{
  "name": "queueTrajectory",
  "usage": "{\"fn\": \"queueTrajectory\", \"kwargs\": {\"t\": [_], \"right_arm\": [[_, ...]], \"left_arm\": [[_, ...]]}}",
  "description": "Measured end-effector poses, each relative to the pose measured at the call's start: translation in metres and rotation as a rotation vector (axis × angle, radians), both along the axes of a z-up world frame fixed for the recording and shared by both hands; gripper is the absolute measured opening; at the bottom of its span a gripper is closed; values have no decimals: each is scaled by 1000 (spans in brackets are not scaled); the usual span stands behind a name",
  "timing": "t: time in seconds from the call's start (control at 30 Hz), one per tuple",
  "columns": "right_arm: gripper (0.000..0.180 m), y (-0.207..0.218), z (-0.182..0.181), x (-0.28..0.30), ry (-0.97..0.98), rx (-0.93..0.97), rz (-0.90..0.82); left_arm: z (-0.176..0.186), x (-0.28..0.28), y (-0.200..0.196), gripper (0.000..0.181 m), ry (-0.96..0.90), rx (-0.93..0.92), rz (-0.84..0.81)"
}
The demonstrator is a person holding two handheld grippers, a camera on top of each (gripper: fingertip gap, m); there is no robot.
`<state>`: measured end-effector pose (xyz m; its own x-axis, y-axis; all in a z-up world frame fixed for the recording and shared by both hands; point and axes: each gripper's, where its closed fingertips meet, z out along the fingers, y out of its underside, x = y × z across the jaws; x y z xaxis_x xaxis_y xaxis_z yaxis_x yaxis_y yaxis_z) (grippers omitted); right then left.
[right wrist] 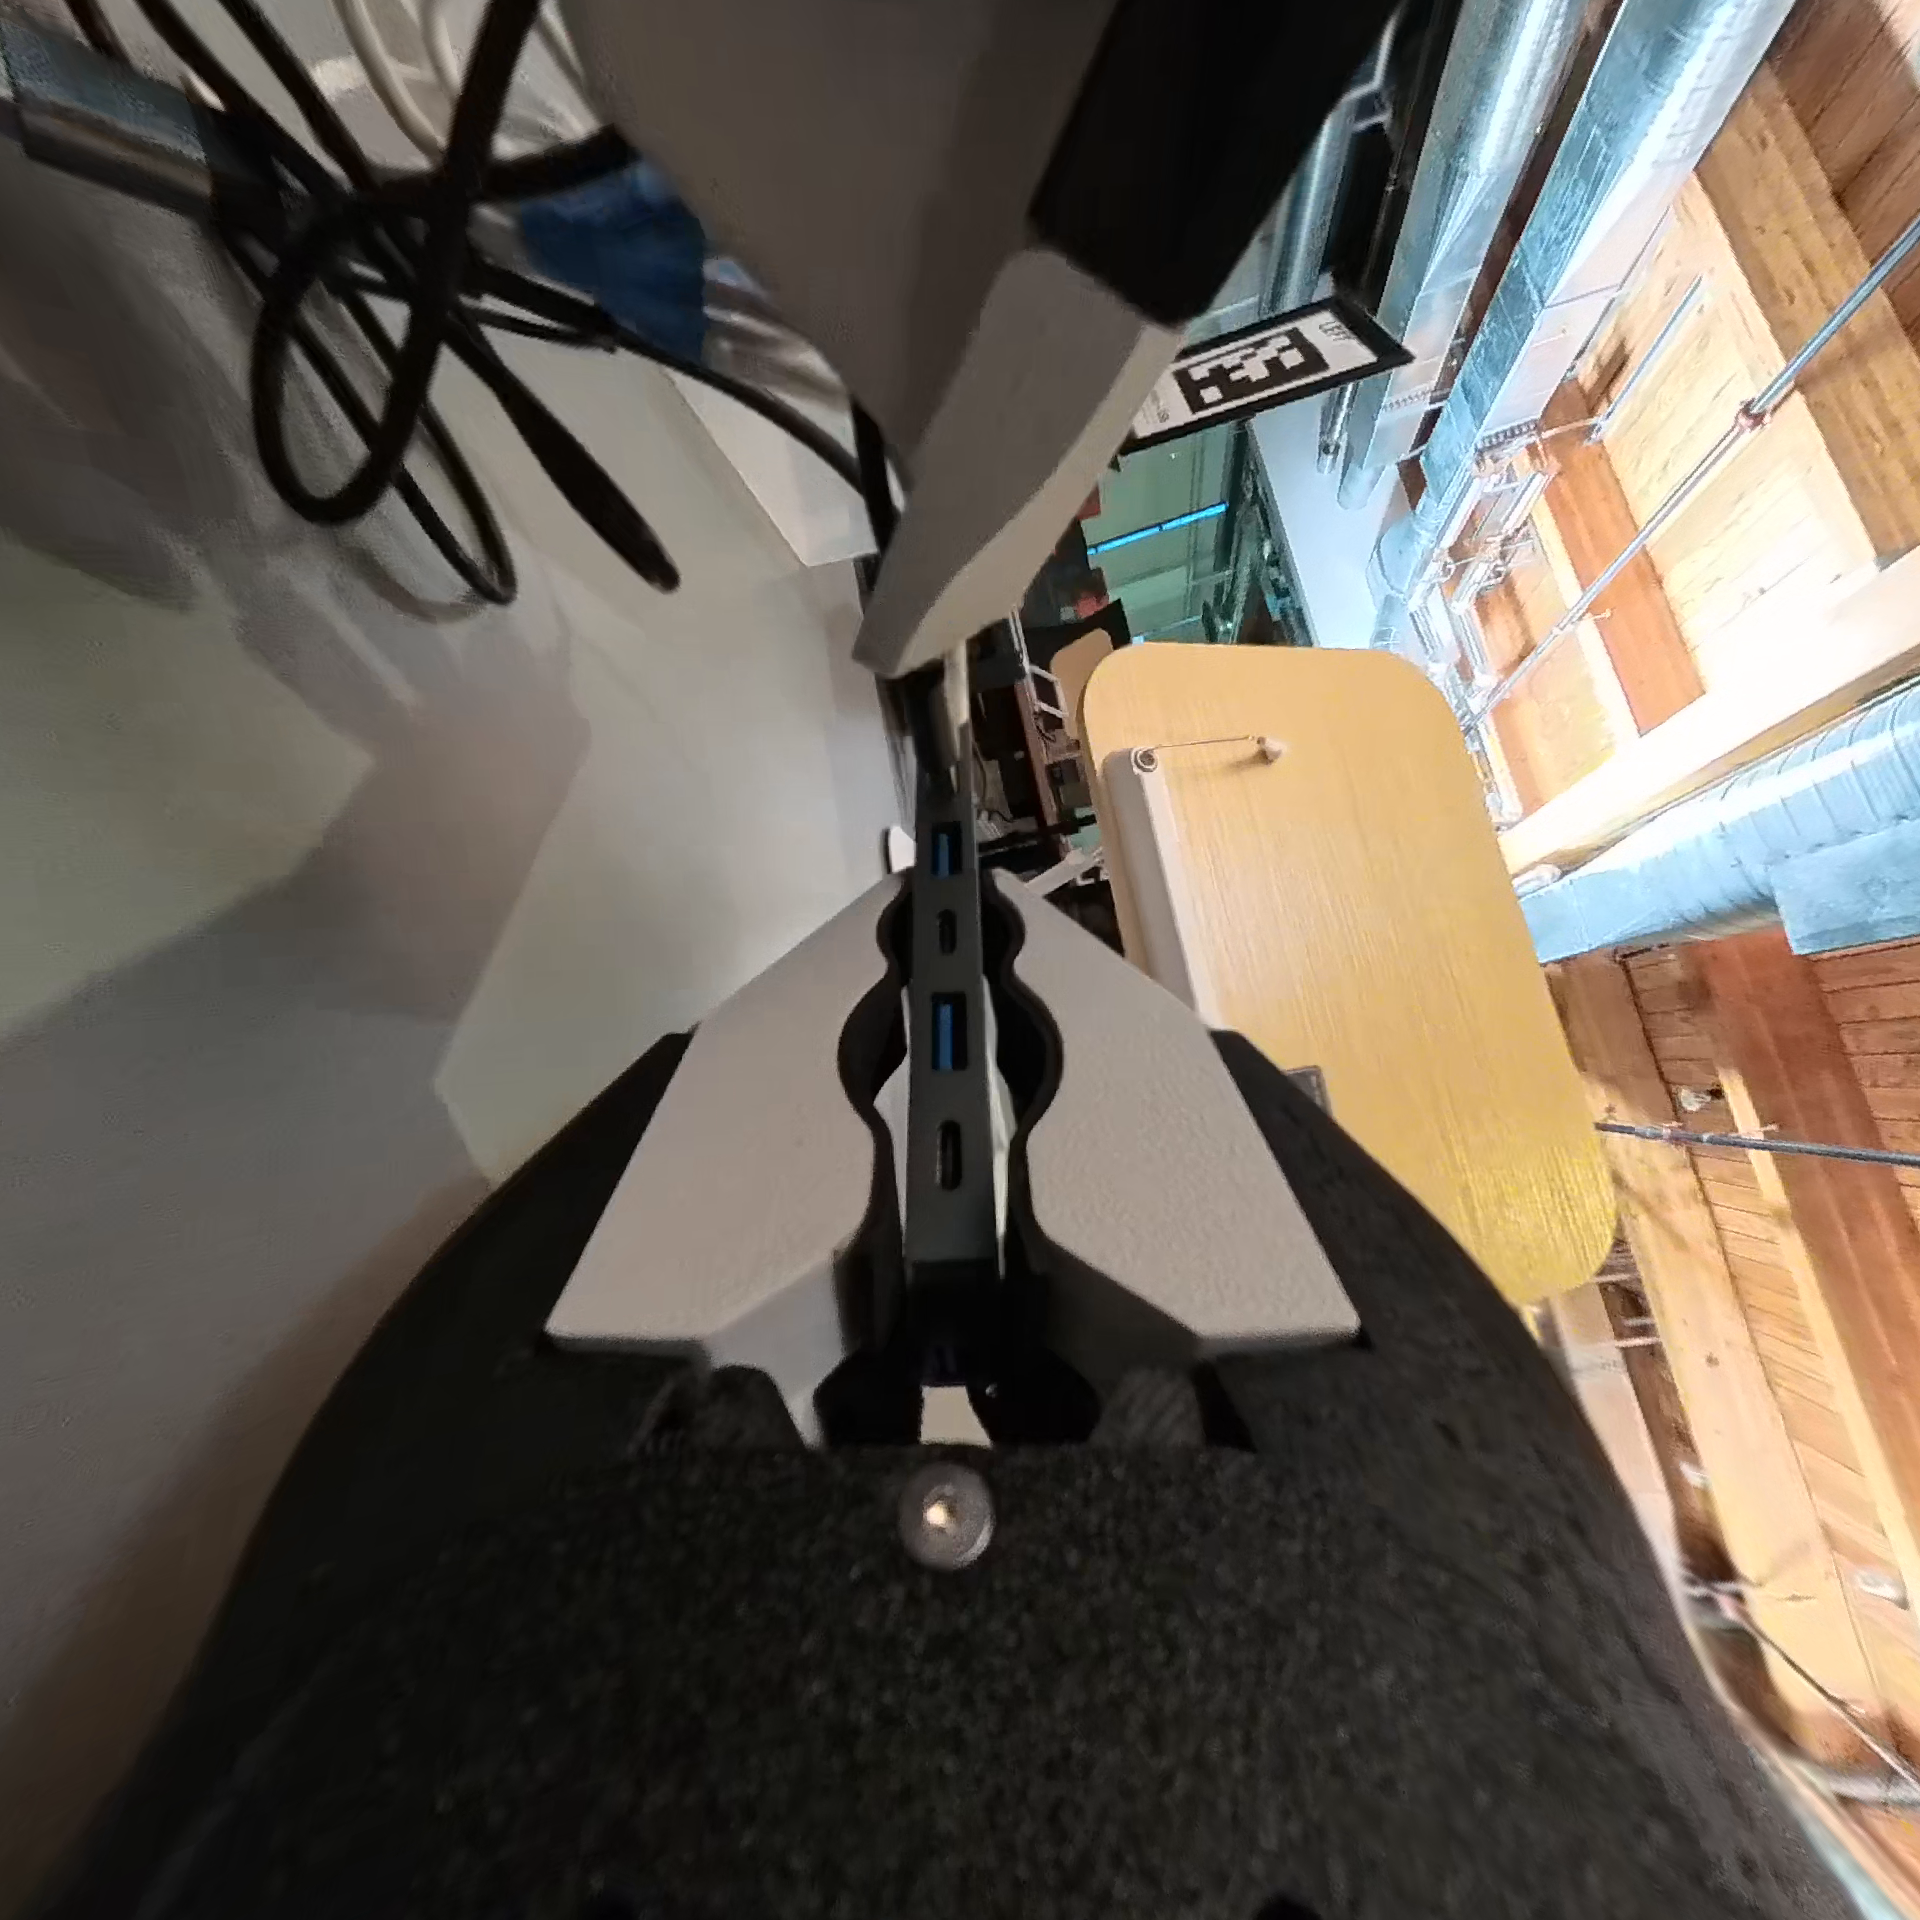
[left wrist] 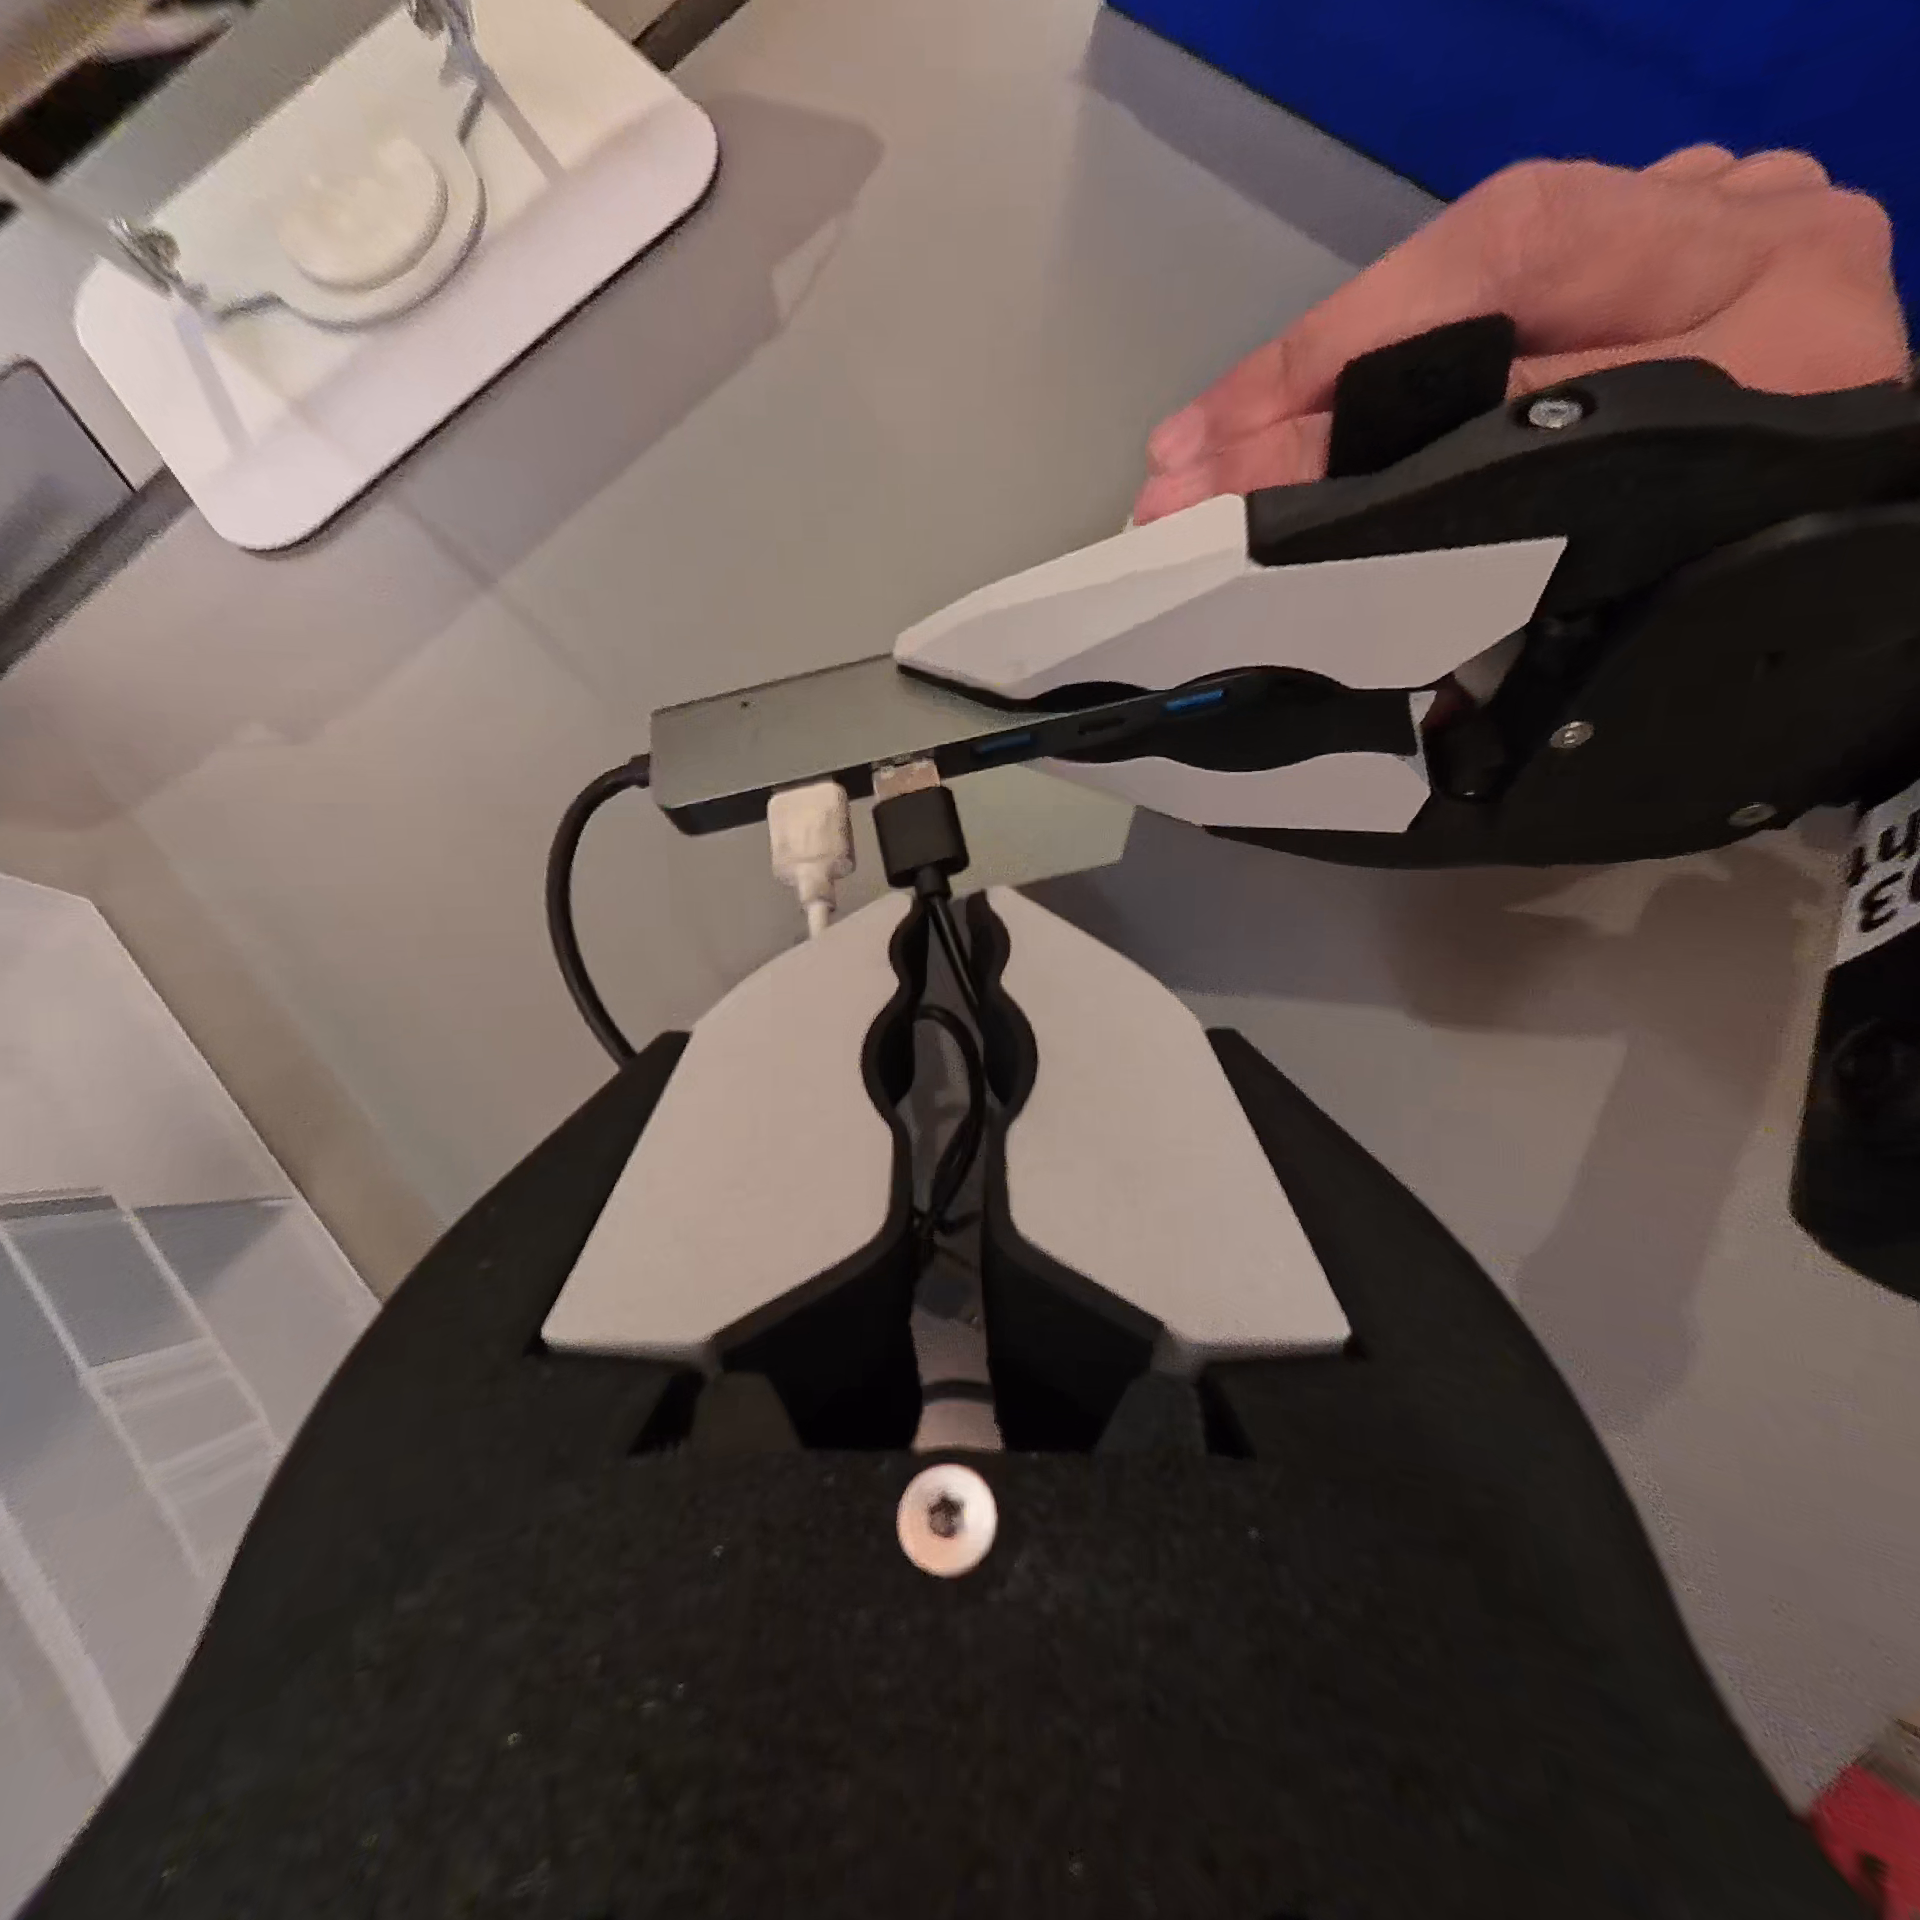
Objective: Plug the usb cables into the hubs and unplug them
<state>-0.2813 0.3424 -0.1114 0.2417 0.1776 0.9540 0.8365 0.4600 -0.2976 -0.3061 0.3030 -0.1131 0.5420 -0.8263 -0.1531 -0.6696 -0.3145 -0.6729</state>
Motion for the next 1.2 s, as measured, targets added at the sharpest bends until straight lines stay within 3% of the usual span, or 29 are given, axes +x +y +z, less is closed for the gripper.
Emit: {"fn": "queueTrajectory", "kwargs": {"t": [0.07,0.23,0.43,0.63,0.97,1.2], "right_arm": [[9,0,-1,-1,-19,13,-13],[9,-4,-3,-9,-44,18,1],[9,-13,0,-13,-90,62,20],[8,-13,3,-11,-80,48,0],[9,-7,7,-8,9,-19,-20],[10,-1,12,-5,-78,79,-138]], "left_arm": [[-6,-2,-1,14,45,49,-8],[-12,-12,1,4,109,92,40],[-9,-14,-5,2,22,-67,7],[-9,-13,-1,2,61,2,6],[3,-6,3,3,-86,-10,37],[2,-4,-4,2,-126,-75,105]]}}
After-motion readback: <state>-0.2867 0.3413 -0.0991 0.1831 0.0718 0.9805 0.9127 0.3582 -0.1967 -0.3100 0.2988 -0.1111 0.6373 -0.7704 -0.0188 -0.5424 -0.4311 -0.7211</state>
